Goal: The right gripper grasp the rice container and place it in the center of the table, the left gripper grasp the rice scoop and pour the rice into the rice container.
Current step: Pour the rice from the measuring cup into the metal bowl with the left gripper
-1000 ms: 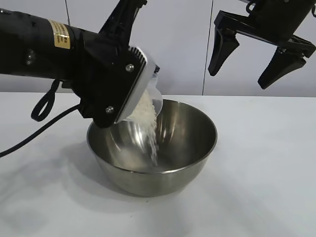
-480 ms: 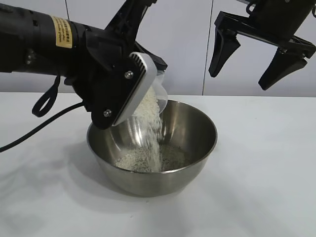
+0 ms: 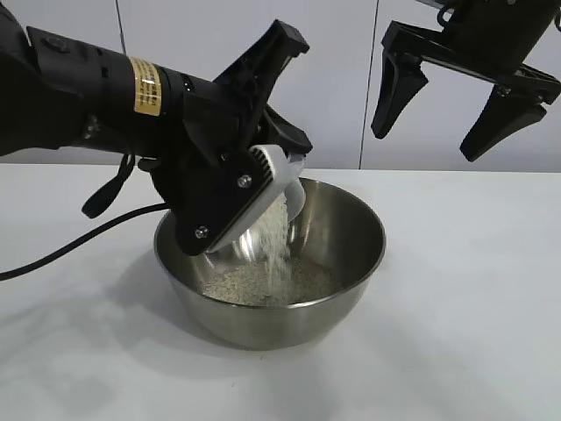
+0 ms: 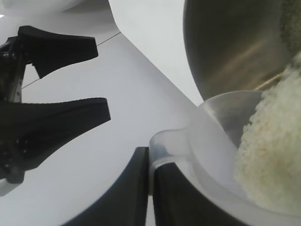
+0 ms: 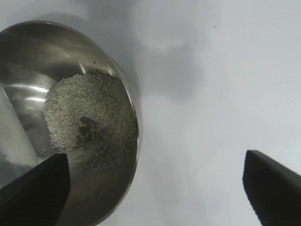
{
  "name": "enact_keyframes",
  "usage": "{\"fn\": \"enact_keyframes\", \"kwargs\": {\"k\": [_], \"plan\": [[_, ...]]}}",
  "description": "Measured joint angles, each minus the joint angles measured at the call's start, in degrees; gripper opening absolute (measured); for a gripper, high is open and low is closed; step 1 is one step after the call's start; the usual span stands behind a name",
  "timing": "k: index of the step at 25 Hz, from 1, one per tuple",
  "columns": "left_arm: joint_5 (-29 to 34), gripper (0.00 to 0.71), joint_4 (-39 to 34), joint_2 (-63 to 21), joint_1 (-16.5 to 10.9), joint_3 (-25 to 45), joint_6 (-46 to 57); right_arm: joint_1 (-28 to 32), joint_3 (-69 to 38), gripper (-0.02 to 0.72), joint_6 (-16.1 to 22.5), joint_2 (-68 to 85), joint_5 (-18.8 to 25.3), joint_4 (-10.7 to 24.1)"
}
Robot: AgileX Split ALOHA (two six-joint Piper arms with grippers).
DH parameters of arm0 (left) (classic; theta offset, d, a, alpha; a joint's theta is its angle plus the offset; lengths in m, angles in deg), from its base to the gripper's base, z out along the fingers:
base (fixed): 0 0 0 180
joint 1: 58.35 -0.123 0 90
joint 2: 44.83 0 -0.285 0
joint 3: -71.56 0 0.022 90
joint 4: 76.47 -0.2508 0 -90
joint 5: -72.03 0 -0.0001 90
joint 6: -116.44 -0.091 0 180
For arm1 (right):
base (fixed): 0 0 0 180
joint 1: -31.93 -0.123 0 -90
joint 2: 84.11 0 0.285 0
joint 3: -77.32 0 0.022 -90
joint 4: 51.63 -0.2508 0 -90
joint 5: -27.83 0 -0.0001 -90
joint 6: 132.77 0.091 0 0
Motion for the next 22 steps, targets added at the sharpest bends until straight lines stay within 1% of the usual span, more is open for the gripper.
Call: {"fn": "enact_keyframes", "kwargs": {"k": [7, 19, 22], "plan": [[0.74, 0.009, -0.16, 0.11, 0.0, -2.29, -2.54, 0.0, 0.0, 0.694, 0.0, 0.0, 0.26, 0.0], [1.15, 0.009, -0.22, 0.11, 0.0, -2.33, -5.26, 0.0, 0.0, 0.694, -0.47, 0.0, 0.26, 0.0], [1.22, 0.009, -0.22, 0.11, -0.62, -2.33, -5.2, 0.0, 0.0, 0.694, -0.74, 0.0, 0.26, 0.0]]}}
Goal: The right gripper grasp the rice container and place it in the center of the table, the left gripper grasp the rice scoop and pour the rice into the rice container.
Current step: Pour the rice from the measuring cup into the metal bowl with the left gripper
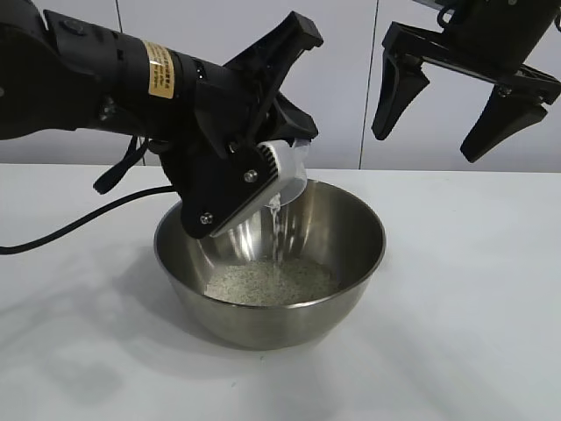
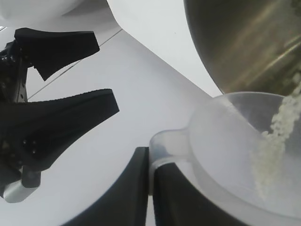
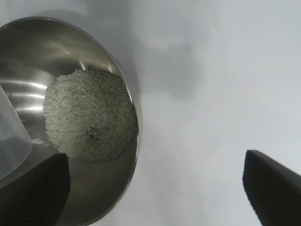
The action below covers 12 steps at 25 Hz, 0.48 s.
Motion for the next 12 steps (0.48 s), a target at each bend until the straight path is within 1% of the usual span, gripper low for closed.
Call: {"fn": "enact_keyframes", "kwargs": {"k": [4, 7, 12], "plan": [[0.31, 0.009, 0.71, 0.0, -1.36, 0.0, 0.33, 0.0, 0.0, 0.694, -0.07, 0.0, 0.05, 0.0], [0.28, 0.009, 2.75, 0.0, -1.55, 0.0, 2.56, 0.0, 0.0, 0.694, -0.07, 0.0, 0.05, 0.0], [-4.8, 0.009, 5.75, 0.0, -1.55, 1.71, 8.93, 0.0, 0.0, 0.694, -0.07, 0.0, 0.05, -1.0]]}}
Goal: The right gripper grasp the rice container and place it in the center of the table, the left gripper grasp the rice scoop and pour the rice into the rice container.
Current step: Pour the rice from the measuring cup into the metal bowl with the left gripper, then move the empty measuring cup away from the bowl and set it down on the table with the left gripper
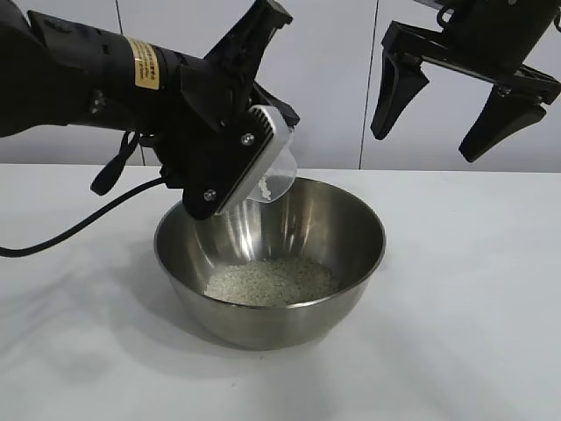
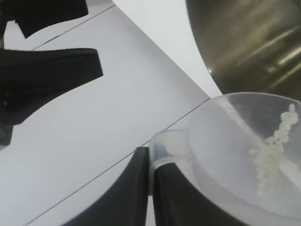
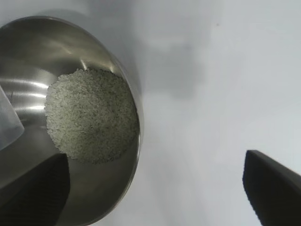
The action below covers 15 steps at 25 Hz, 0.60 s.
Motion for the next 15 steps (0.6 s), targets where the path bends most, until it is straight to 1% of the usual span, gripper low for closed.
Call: {"fn": "enact_keyframes", "kwargs": {"k": [4, 7, 8, 11, 13, 15], "plan": [[-1.19, 0.009, 0.16, 0.0, 0.0, 0.35, 2.25, 0.0, 0.0, 0.694, 0.0, 0.0, 0.0, -0.34], [-2.62, 0.009, 0.2, 0.0, 0.0, 0.39, 9.15, 0.0, 0.0, 0.694, 0.0, 0.0, 0.12, -1.19], [-3.69, 0.009, 0.2, 0.0, 0.0, 0.39, 13.1, 0.0, 0.0, 0.694, 0.0, 0.0, 0.19, -1.41], [-9.45, 0.009, 0.2, 0.0, 0.0, 0.39, 29.31, 0.0, 0.0, 0.694, 0.0, 0.0, 0.19, -1.64], [-14.79, 0.009, 0.85, 0.0, 0.0, 0.39, 44.79, 0.0, 0.0, 0.694, 0.0, 0.0, 0.19, -1.76], [-19.26, 0.009, 3.67, 0.0, 0.0, 0.39, 59.81, 0.0, 0.0, 0.694, -0.01, 0.0, 0.14, -1.76]]}}
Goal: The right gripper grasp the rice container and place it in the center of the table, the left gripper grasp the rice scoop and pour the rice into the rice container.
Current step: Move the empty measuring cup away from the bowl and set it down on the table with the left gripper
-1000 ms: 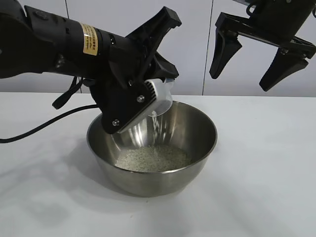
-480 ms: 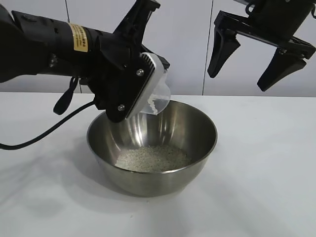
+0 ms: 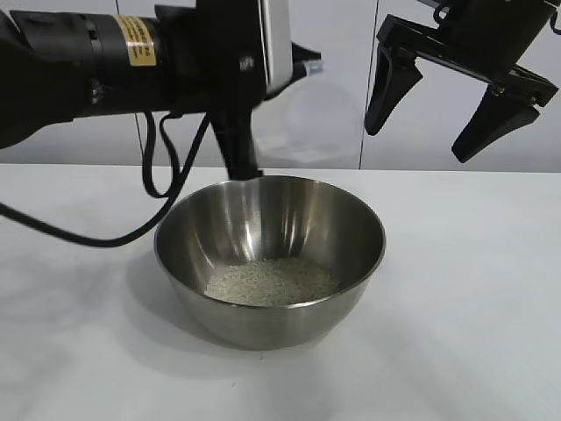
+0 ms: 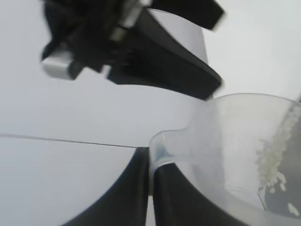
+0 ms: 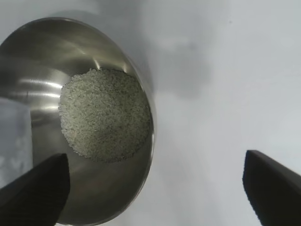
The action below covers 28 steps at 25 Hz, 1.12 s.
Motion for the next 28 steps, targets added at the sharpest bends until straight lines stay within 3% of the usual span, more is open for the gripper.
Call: {"fn": "enact_keyframes", "kwargs": {"k": [2, 5, 9, 13, 19, 23, 28], "plan": [[-3.19, 0.009, 4.56, 0.0, 0.0, 0.0, 14.75, 0.0, 0.0, 0.694, 0.0, 0.0, -0.12, 0.0], [-4.59, 0.009, 12.51, 0.0, 0.0, 0.0, 25.84, 0.0, 0.0, 0.694, 0.0, 0.0, -0.47, 0.0], [-5.15, 0.009, 22.43, 0.0, -0.28, 0.0, 28.23, 0.0, 0.0, 0.694, 0.0, 0.0, -0.46, 0.0], [-6.32, 0.009, 25.35, 0.0, -3.45, 1.74, 28.66, 0.0, 0.0, 0.694, -0.05, 0.0, -0.52, 0.0], [-13.31, 0.009, 24.67, 0.0, -14.19, 11.7, 30.68, 0.0, 0.0, 0.694, -0.05, 0.0, -1.37, 0.0], [-15.41, 0.009, 16.95, 0.0, -22.4, 17.74, 31.85, 0.0, 0.0, 0.694, -0.05, 0.0, -2.42, 0.0], [-16.34, 0.009, 9.13, 3.68, -30.13, 19.99, 34.98, 0.0, 0.0, 0.694, -0.05, 0.0, -3.43, 0.0]]}}
